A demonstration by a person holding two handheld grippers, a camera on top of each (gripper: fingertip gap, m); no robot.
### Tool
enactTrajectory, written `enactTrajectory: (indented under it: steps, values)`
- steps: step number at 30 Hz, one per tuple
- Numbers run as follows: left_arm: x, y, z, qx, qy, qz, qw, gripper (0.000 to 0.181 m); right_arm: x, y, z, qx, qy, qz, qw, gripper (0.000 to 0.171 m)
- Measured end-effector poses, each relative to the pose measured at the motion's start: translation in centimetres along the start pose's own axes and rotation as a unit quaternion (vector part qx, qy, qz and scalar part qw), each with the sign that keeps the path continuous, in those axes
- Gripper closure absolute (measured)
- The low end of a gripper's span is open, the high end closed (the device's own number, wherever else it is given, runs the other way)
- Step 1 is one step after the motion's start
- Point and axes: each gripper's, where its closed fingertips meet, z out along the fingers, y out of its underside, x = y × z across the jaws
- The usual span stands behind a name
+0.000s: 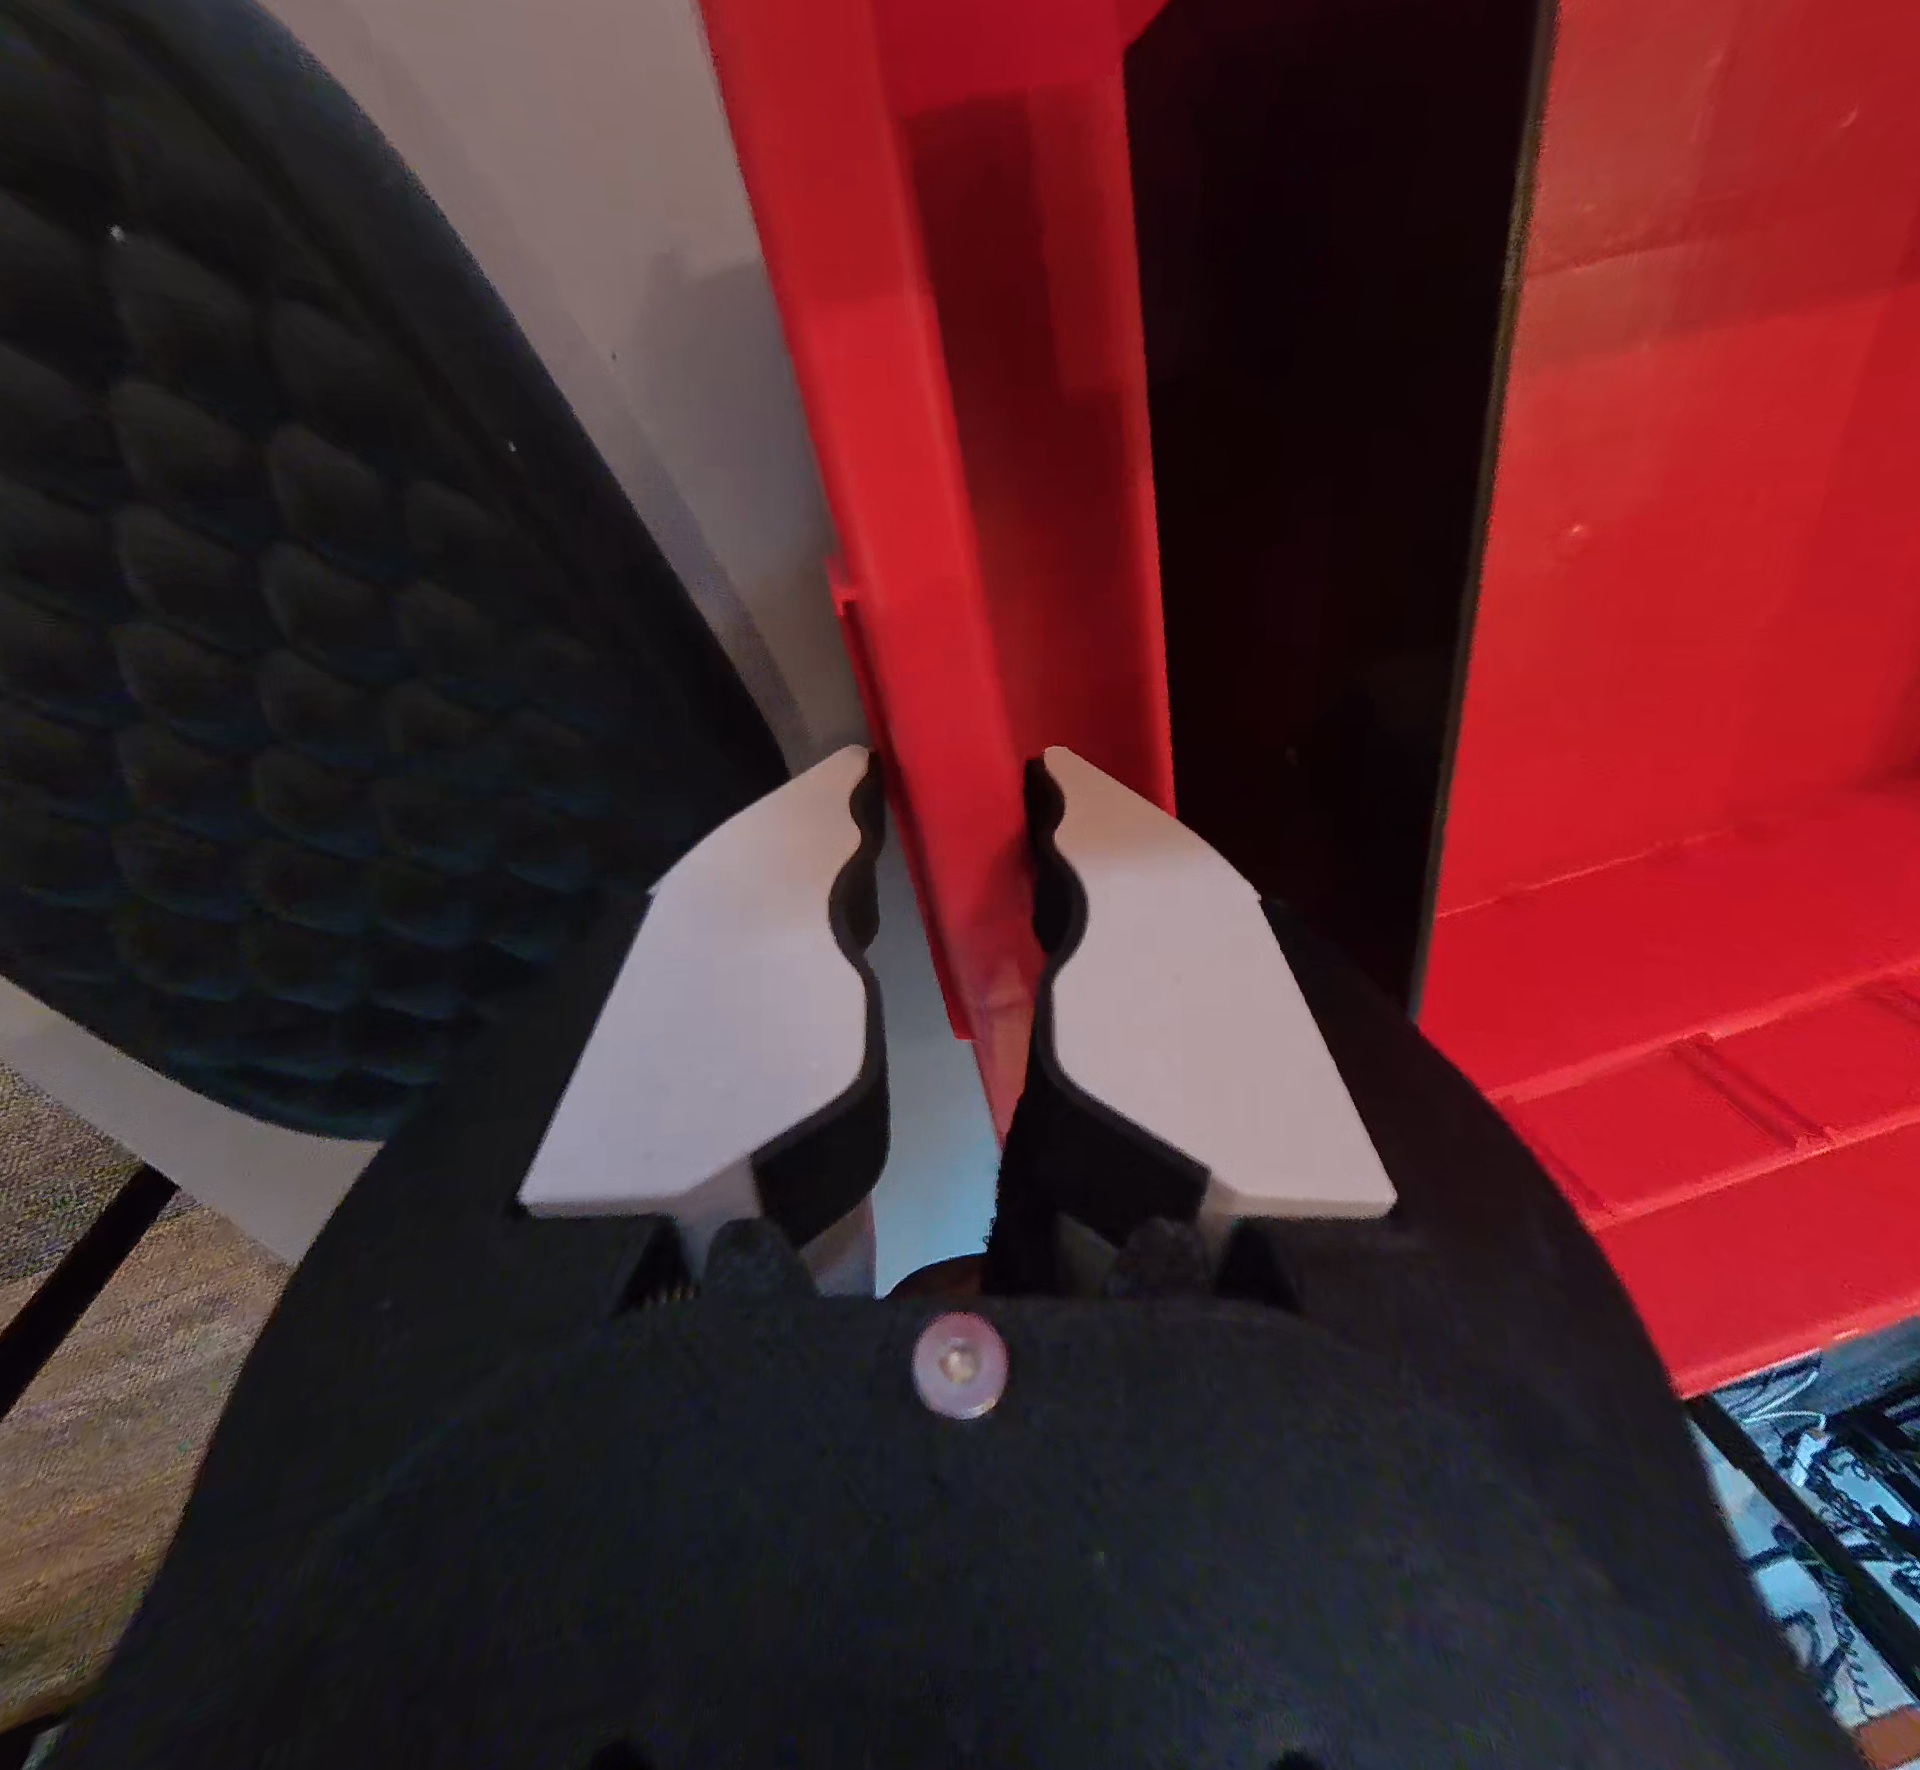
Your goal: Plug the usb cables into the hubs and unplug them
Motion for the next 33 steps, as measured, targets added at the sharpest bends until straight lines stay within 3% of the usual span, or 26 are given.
enactTrajectory:
  steps: [18,33]
  values:
    - [-0.5,8.2,-1.7,-0.04,-0.005,-0.041,0.998,0.152,0.4,7.1,-0.7,-0.009,0.004,0.003,1.0,0.144]
    - [-0.2,12.9,-2.7,-0.058,-0.009,-0.06,0.997,0.152,-0.7,12.0,-1.3,-0.019,0.008,0.067,0.998,0.143]
